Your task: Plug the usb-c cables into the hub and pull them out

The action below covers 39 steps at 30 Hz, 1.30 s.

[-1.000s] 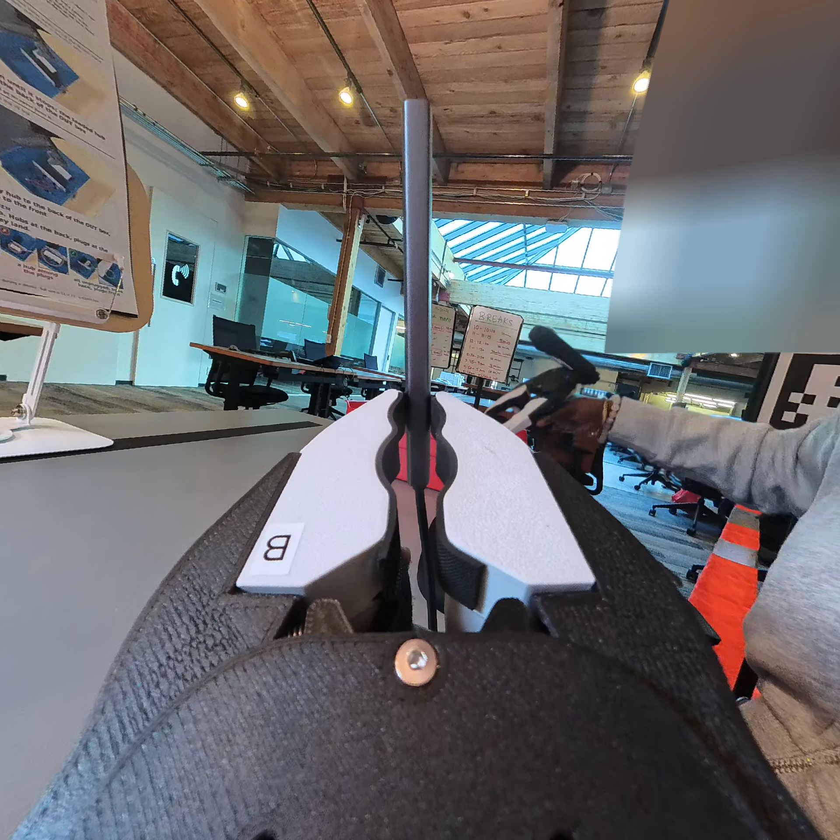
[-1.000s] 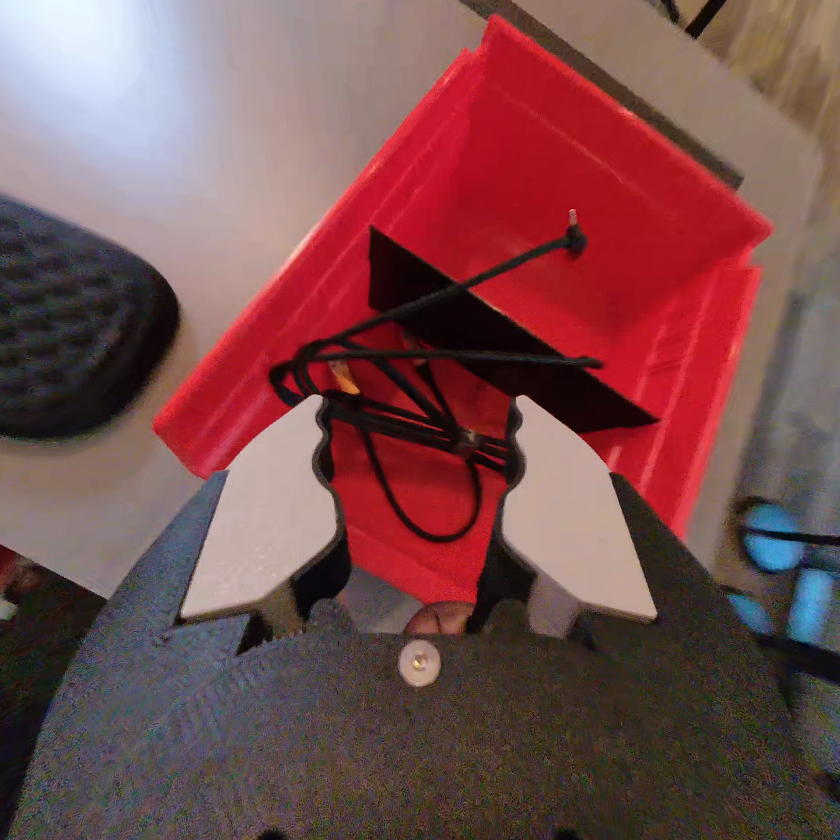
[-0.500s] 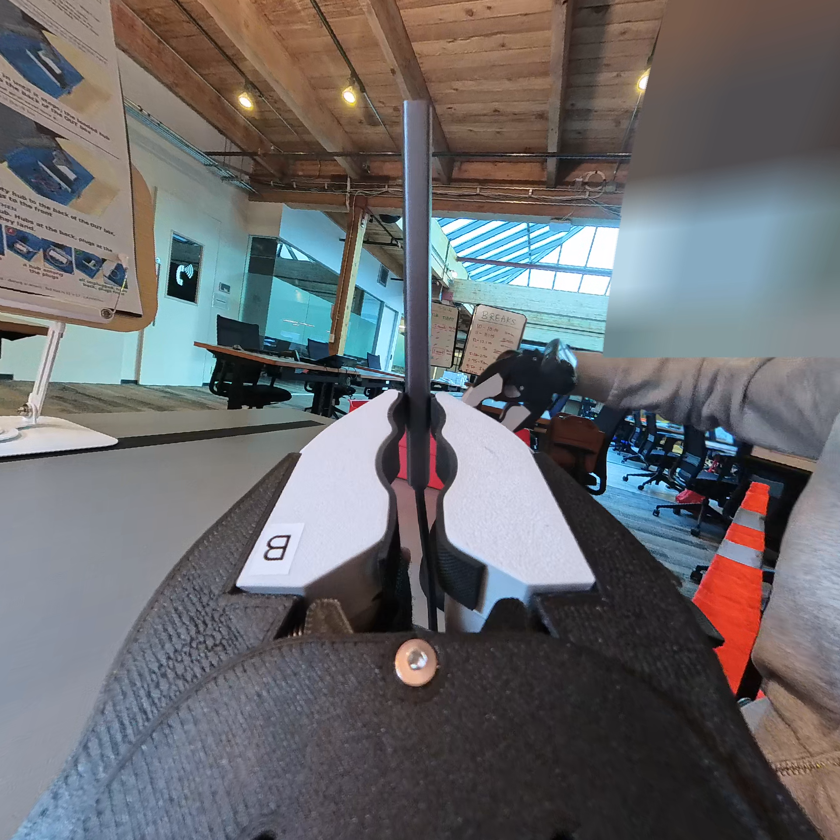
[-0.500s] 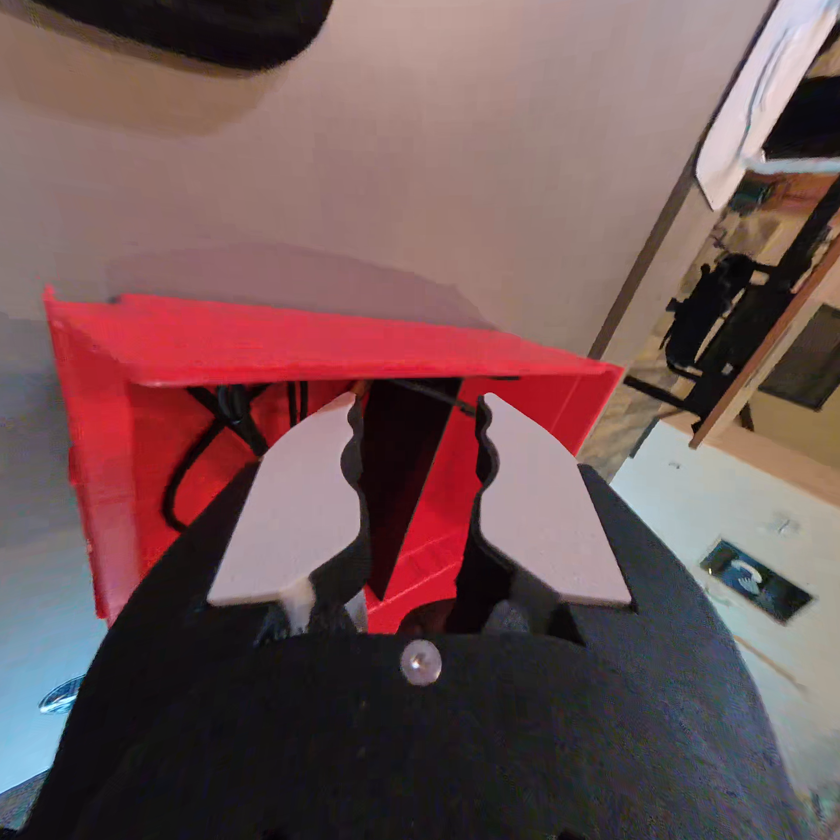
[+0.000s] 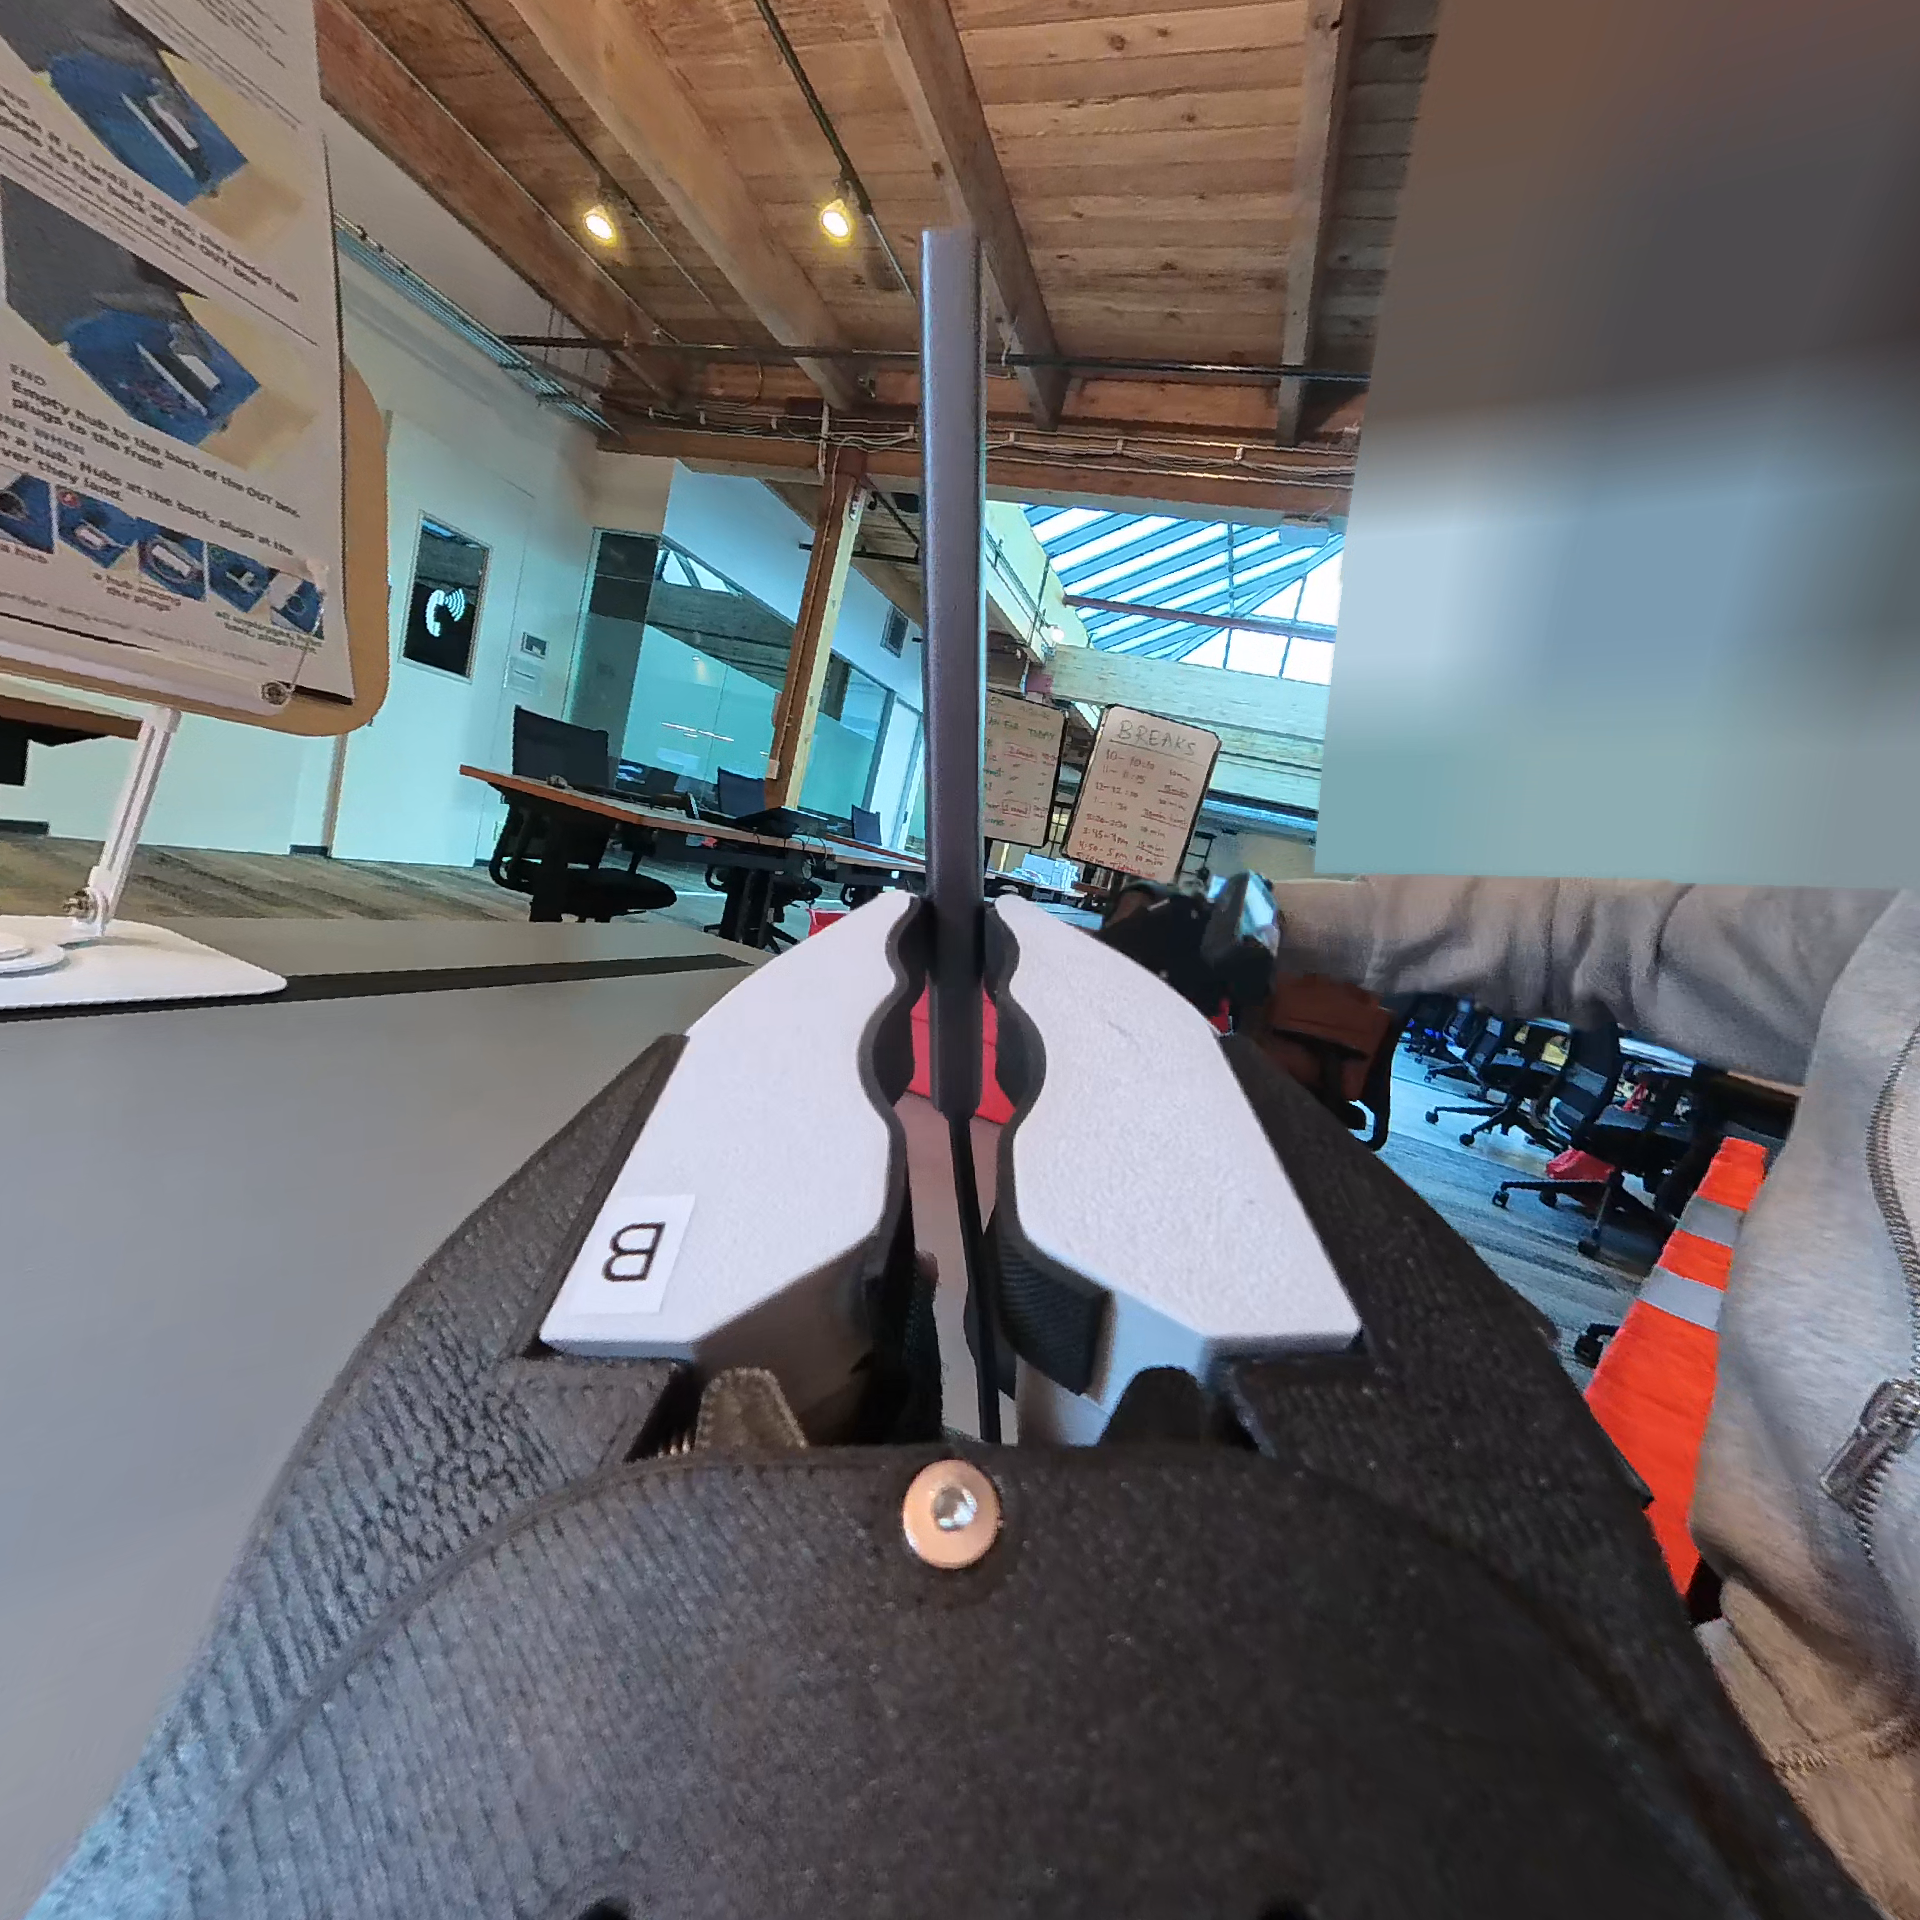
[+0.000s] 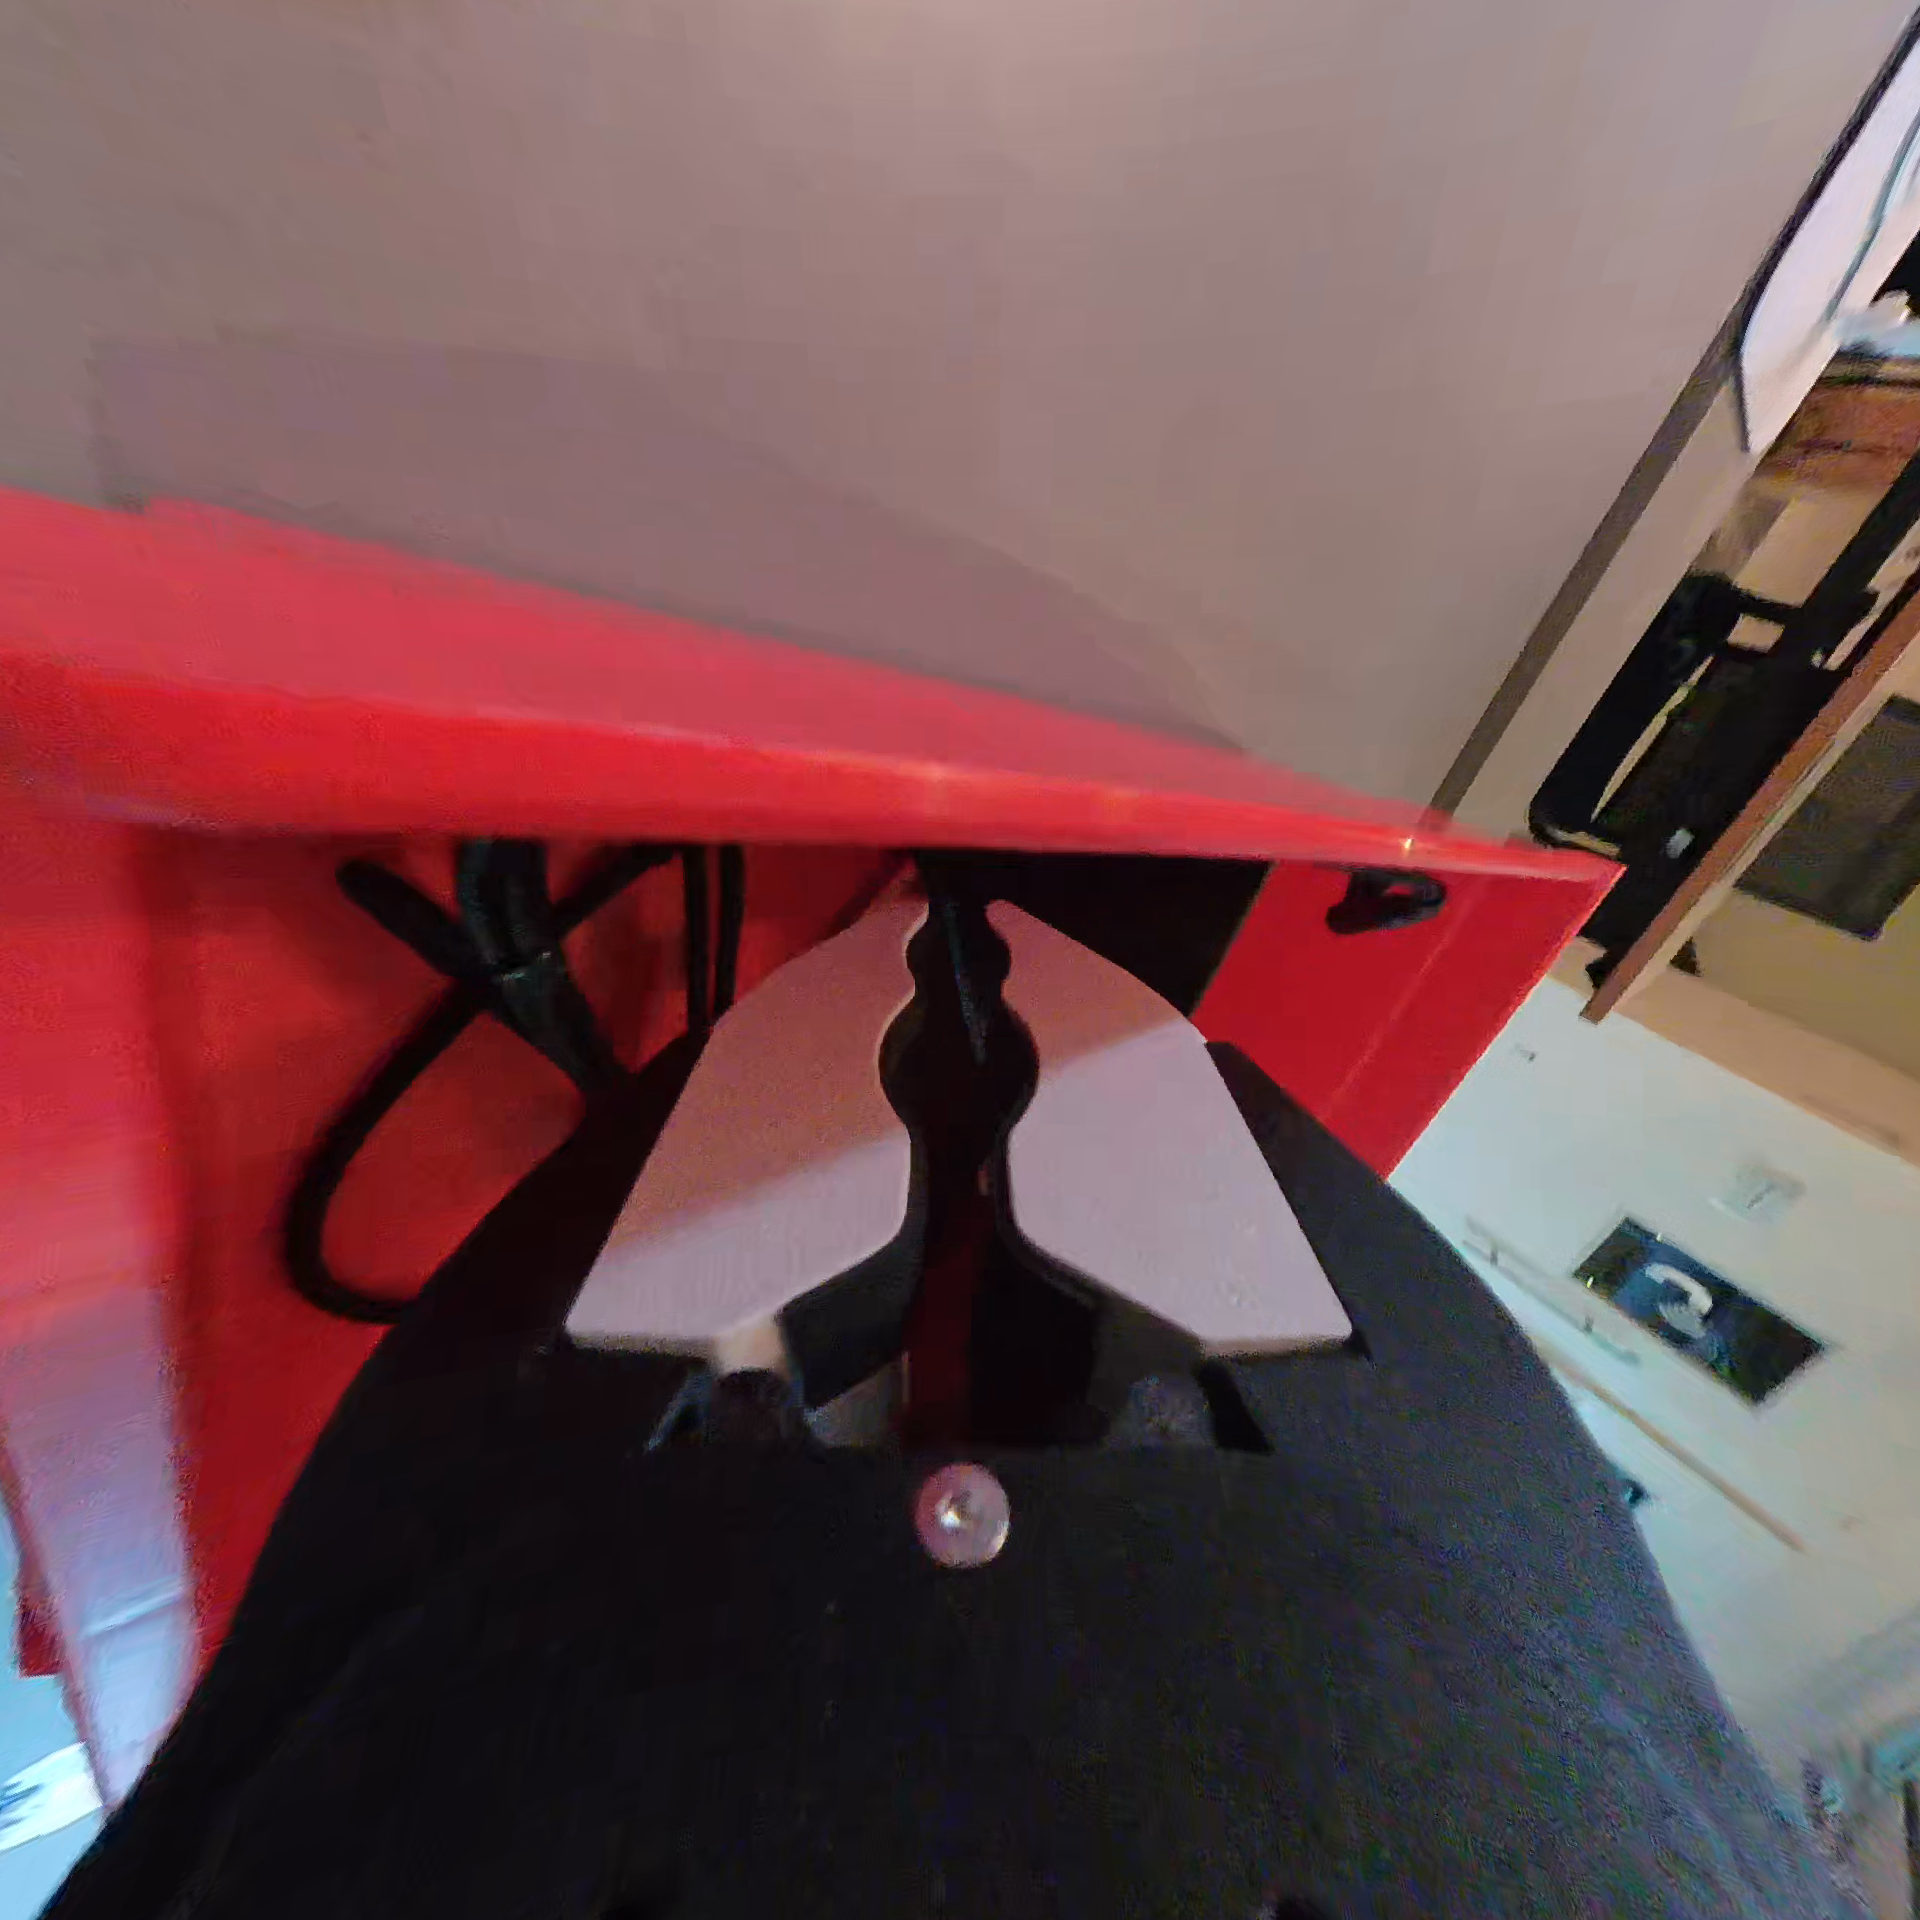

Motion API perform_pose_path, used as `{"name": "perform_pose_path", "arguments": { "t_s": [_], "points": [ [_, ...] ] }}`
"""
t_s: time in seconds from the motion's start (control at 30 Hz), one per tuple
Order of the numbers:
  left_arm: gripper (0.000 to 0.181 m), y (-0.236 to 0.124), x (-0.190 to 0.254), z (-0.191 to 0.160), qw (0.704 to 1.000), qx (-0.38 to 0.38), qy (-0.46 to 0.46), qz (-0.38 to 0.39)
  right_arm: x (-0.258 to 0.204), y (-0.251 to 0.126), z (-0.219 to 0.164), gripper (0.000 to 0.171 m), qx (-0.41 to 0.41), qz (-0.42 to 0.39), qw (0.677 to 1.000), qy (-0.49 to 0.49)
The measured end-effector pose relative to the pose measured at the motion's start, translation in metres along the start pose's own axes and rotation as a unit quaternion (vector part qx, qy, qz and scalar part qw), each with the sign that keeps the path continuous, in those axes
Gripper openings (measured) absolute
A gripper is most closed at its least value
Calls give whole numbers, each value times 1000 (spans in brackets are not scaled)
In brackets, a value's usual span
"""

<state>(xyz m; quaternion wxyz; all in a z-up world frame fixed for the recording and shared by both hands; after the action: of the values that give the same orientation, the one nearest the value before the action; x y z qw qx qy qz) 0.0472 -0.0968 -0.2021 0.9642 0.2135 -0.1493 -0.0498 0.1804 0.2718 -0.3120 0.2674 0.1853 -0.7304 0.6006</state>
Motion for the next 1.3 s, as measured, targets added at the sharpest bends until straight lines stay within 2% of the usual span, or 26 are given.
{"name": "perform_pose_path", "arguments": {
  "t_s": [0.07,0.13,0.23,0.3,0.47,0.6,0.63,0.73,0.8,0.97,1.03,1.1,1.13,1.17,1.3],
  "points": [
    [10,0,-1,0,1000,-1,-4,0,-11,-3,-8,4,-33,-2,998,55],
    [11,0,-1,0,1000,-1,-6,0,-27,-9,-13,6,-54,34,984,164],
    [11,0,-1,0,1000,-1,-5,-2,-47,-13,-4,10,5,104,935,339],
    [11,0,0,-1,1000,-2,-5,-2,-58,-9,0,10,39,154,896,415],
    [11,0,0,0,1000,-1,1,1,-49,-18,3,20,96,191,847,487],
    [11,0,0,0,1000,-1,1,0,-10,-46,-2,36,172,171,794,558],
    [11,0,0,0,1000,-1,-1,0,0,-49,-4,36,190,164,760,599],
    [11,0,-1,0,1000,0,-4,0,14,-42,0,46,242,212,599,733],
    [11,0,0,0,1000,1,-2,-1,16,-32,5,47,269,247,508,780],
    [11,-1,0,1,1000,2,-3,0,34,-18,8,38,364,272,334,826],
    [11,-1,0,1,1000,2,-4,-1,36,-15,9,32,387,284,292,827],
    [11,-1,0,1,1000,3,-5,-1,33,-9,10,20,380,286,283,833],
    [11,-1,0,1,1000,3,-5,-1,34,-9,11,8,379,282,289,833],
    [10,-1,0,1,1000,4,-5,-2,37,-11,12,5,383,276,302,828],
    [11,-1,0,2,1000,5,-3,-2,40,-24,12,3,368,218,402,809]
  ]
}}
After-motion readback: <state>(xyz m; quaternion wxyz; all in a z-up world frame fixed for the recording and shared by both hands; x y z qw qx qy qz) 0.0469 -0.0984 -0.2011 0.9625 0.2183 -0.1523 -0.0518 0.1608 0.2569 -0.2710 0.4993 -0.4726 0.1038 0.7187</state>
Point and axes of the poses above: each gripper's, where its closed fingertips meet, y out along the fingers, z out of its top, x = y × z across the jaws, the point moved 1 cm from there along -y, back along the fingers, and after that the axes turned 2 degrees about -y, right-handed, at the moved point
